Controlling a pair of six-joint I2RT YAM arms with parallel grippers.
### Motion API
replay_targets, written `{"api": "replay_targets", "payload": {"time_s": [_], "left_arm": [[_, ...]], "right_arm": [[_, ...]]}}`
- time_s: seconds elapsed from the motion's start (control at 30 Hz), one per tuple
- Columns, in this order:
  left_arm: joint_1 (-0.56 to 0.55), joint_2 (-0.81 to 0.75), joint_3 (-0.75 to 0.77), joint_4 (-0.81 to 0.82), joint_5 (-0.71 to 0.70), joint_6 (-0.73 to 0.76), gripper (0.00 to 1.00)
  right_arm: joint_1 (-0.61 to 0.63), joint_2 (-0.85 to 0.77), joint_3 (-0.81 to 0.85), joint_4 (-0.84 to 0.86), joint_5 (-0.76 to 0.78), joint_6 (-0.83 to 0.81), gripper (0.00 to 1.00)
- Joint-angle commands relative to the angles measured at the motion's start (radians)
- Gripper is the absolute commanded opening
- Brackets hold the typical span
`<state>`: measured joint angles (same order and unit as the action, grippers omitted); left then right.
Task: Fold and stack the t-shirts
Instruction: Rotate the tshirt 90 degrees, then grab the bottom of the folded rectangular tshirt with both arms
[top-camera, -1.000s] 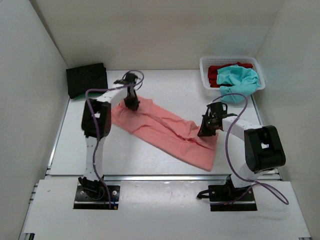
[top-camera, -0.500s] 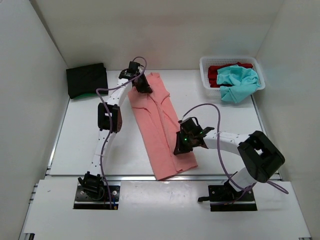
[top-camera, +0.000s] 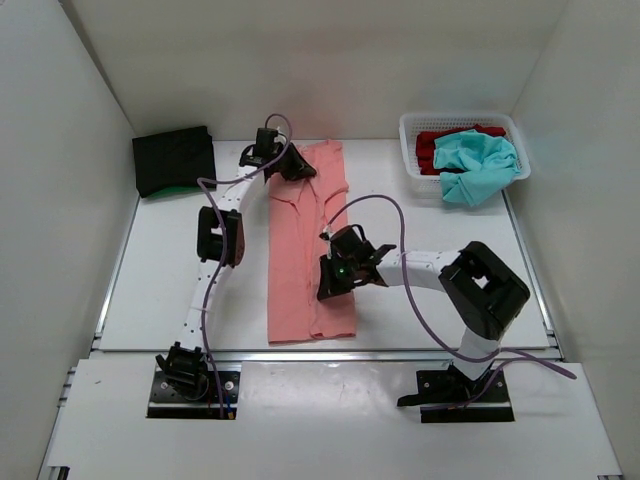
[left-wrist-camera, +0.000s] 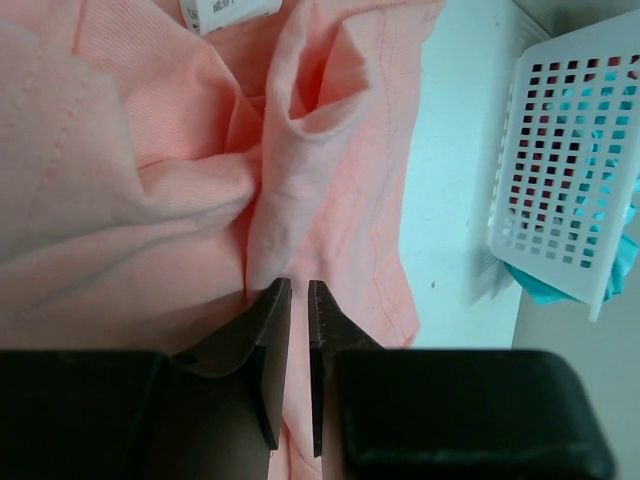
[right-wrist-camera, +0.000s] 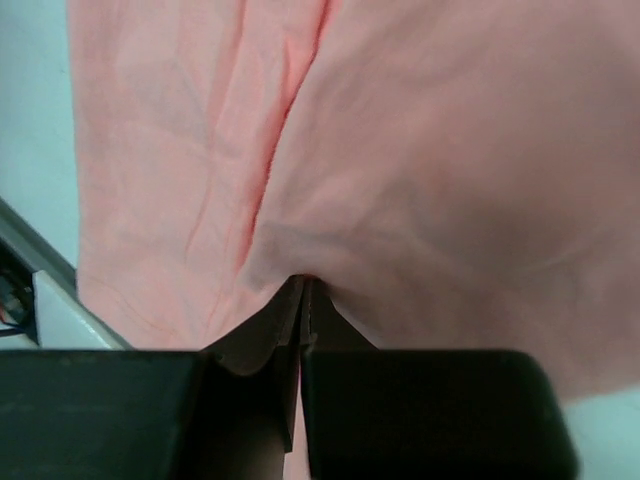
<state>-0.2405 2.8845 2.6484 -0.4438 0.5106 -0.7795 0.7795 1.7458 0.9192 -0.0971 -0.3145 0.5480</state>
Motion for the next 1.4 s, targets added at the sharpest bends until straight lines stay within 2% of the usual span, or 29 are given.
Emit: {"api": "replay_targets", "payload": {"time_s": [0.0,0.07,0.13,0.17,0.2,0.23,0.27,0.3,0.33,0.37,0.4,0.43,0.47,0.53,0.6,0.67,0.77,0.87,1.03,1.3,1.37], "left_arm": [[0.029,-0.181,-0.017,0.019,0.022,-0.017,0.25],[0.036,-0.289,-0.022,-0.076,0.009,0.043,0.28],[0.04,-0.373,-0.024,-0.229,-0.027,0.112,0.2],[0.041,-0.446,-0.04,-0.316,-0.033,0.17,0.15],[0.034,-0.479,-0.082,-0.363,-0.041,0.198,0.14],[0.029,-0.557,-0.122,-0.442,-0.067,0.276,0.14],[0.005,-0.668,-0.242,-0.481,-0.104,0.351,0.15],[-0.008,-0.724,-0.425,-0.487,-0.118,0.377,0.17],[-0.035,-0.861,-0.529,-0.468,-0.157,0.408,0.18],[-0.046,-1.007,-0.753,-0.44,-0.173,0.414,0.23],[-0.069,-1.08,-0.971,-0.388,-0.19,0.41,0.33],[-0.091,-1.22,-1.18,-0.324,-0.208,0.378,0.36],[-0.094,-1.361,-1.281,-0.258,-0.207,0.337,0.35],[-0.111,-1.547,-1.607,-0.196,-0.227,0.26,0.38],[-0.141,-1.713,-1.771,-0.184,-0.248,0.214,0.43],[-0.198,-1.789,-1.914,-0.203,-0.28,0.192,0.44],[-0.238,-1.886,-2.03,-0.226,-0.293,0.134,0.47],[-0.237,-1.978,-2.172,-0.228,-0.307,0.082,0.5],[-0.237,-2.039,-2.268,-0.21,-0.287,0.059,0.53],[-0.281,-1.943,-2.262,-0.079,-0.317,0.02,0.55],[-0.295,-1.883,-2.253,-0.05,-0.314,0.02,0.55]], "right_arm": [[-0.017,-0.08,0.059,-0.056,0.084,-0.097,0.0],[-0.029,-0.137,0.107,-0.125,0.147,-0.134,0.0],[-0.051,-0.199,0.138,-0.16,0.164,-0.183,0.07],[-0.06,-0.212,0.132,-0.179,0.16,-0.18,0.28],[-0.09,-0.235,0.135,-0.212,0.137,-0.187,0.4],[-0.121,-0.255,0.141,-0.225,0.121,-0.198,0.39],[-0.135,-0.268,0.127,-0.26,0.097,-0.207,0.38],[-0.163,-0.304,0.116,-0.289,0.086,-0.209,0.38],[-0.177,-0.333,0.097,-0.308,0.087,-0.217,0.37],[-0.181,-0.35,0.078,-0.334,0.083,-0.217,0.3],[-0.193,-0.385,0.06,-0.37,0.081,-0.215,0.29],[-0.209,-0.409,0.043,-0.395,0.075,-0.203,0.31],[-0.209,-0.419,0.029,-0.414,0.071,-0.198,0.33],[-0.192,-0.463,0.014,-0.472,0.089,-0.152,0.42],[-0.177,-0.505,-0.031,-0.472,0.089,-0.103,0.43],[-0.137,-0.523,-0.115,-0.435,0.077,-0.025,0.43],[-0.045,-0.484,-0.134,-0.431,0.138,0.016,0.43],[0.006,-0.434,-0.173,-0.385,0.111,0.097,0.46],[0.059,-0.402,-0.221,-0.316,0.115,0.174,0.51],[0.081,-0.316,-0.237,-0.243,0.095,0.211,0.51],[0.079,-0.289,-0.224,-0.231,0.084,0.214,0.46]]}}
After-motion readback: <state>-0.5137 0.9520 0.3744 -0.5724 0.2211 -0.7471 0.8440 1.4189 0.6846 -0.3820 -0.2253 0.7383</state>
